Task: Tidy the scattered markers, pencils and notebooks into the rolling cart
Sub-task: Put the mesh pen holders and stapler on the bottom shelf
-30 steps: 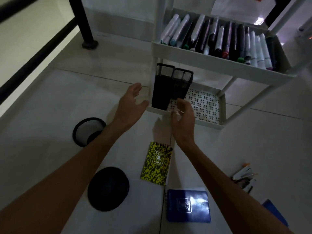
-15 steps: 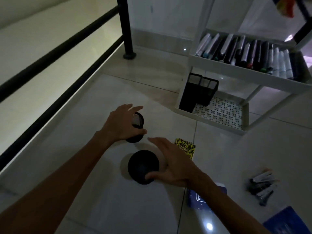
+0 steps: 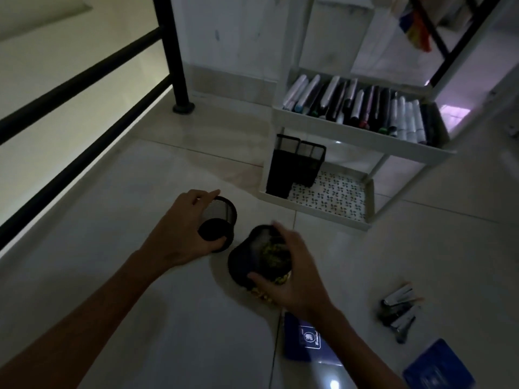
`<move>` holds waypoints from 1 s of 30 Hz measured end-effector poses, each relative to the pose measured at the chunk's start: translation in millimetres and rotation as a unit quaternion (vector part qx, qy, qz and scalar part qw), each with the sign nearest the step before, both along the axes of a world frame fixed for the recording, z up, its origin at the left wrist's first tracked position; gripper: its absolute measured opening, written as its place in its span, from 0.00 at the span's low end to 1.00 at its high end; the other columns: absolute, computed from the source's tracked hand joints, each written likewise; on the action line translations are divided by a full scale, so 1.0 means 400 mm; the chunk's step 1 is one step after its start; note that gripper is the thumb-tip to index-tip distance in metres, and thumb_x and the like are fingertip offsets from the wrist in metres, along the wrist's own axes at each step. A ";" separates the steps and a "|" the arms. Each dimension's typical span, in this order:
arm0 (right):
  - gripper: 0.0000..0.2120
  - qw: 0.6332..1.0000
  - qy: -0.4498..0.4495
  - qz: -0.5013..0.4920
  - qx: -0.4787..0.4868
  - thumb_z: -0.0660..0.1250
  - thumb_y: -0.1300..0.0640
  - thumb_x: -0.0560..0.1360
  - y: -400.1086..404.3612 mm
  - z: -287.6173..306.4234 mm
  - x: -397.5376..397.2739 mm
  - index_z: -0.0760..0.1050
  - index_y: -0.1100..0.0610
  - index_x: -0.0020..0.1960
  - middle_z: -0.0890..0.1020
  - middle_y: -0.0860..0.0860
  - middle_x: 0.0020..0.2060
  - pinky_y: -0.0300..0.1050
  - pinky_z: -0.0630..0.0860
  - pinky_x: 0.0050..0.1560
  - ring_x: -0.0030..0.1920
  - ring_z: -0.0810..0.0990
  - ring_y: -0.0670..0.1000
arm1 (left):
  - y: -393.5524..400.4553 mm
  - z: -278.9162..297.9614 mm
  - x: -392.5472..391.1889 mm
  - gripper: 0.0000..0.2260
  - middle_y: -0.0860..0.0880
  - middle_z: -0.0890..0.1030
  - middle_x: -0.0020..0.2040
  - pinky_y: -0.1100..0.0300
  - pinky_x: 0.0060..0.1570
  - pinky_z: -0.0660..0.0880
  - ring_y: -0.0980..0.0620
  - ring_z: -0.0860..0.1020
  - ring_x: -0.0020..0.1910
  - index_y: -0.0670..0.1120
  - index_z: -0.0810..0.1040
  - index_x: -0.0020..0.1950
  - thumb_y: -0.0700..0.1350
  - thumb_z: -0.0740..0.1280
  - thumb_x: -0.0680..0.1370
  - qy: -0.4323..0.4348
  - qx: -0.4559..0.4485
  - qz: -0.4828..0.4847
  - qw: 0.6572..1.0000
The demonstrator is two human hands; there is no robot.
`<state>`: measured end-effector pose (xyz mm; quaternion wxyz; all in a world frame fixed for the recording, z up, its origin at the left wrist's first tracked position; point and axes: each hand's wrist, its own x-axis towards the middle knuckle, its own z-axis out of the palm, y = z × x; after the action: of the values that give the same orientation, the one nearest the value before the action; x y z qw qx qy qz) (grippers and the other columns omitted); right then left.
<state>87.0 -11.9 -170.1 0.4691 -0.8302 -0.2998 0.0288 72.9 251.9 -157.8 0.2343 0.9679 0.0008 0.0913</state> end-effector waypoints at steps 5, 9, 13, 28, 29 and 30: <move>0.43 0.981 -0.065 -0.178 0.044 0.77 0.45 0.68 -0.128 0.037 0.142 0.60 0.54 0.76 0.69 0.51 0.68 0.37 0.72 0.64 0.67 0.70 0.45 | -0.139 0.028 0.087 0.42 0.46 0.68 0.66 0.60 0.61 0.68 0.49 0.67 0.65 0.47 0.63 0.76 0.62 0.73 0.67 -0.050 0.003 -0.045 0.998; 0.43 0.964 -0.075 -0.254 0.018 0.78 0.48 0.67 -0.187 0.056 0.247 0.59 0.51 0.75 0.68 0.56 0.68 0.27 0.65 0.65 0.66 0.67 0.43 | -0.250 0.030 0.166 0.42 0.43 0.68 0.68 0.53 0.65 0.70 0.45 0.67 0.67 0.45 0.62 0.76 0.60 0.74 0.68 -0.068 -0.004 -0.080 0.994; 0.46 0.958 -0.058 -0.279 -0.023 0.79 0.49 0.67 -0.219 0.052 0.337 0.58 0.58 0.76 0.68 0.57 0.68 0.40 0.68 0.67 0.68 0.68 0.53 | -0.349 0.030 0.263 0.47 0.43 0.67 0.71 0.48 0.68 0.67 0.43 0.66 0.68 0.42 0.56 0.78 0.58 0.75 0.68 -0.059 -0.059 -0.055 0.995; 0.51 0.940 0.022 -0.340 -0.017 0.78 0.52 0.67 -0.238 -0.019 0.531 0.51 0.58 0.79 0.63 0.57 0.69 0.36 0.62 0.64 0.68 0.68 0.55 | -0.433 -0.049 0.511 0.43 0.43 0.72 0.70 0.48 0.68 0.67 0.43 0.71 0.67 0.40 0.63 0.75 0.57 0.74 0.66 -0.022 0.103 -0.055 0.993; 0.51 0.940 0.030 -0.341 -0.014 0.78 0.52 0.67 -0.236 -0.024 0.540 0.51 0.57 0.79 0.63 0.57 0.70 0.36 0.62 0.63 0.68 0.68 0.54 | -0.427 -0.056 0.513 0.41 0.43 0.72 0.69 0.48 0.67 0.67 0.44 0.71 0.67 0.40 0.64 0.74 0.56 0.73 0.67 -0.021 0.113 -0.056 0.992; 0.50 0.940 0.034 -0.339 -0.011 0.78 0.52 0.67 -0.232 -0.026 0.551 0.51 0.56 0.79 0.63 0.56 0.70 0.35 0.63 0.62 0.67 0.68 0.53 | -0.420 -0.061 0.515 0.39 0.43 0.72 0.69 0.48 0.67 0.67 0.44 0.71 0.67 0.40 0.65 0.74 0.55 0.71 0.67 -0.026 0.118 -0.056 0.991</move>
<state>307.5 -104.6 -180.4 0.4518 -0.8863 0.0158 -0.1005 278.8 84.0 -182.1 0.1236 0.9845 -0.0702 0.1025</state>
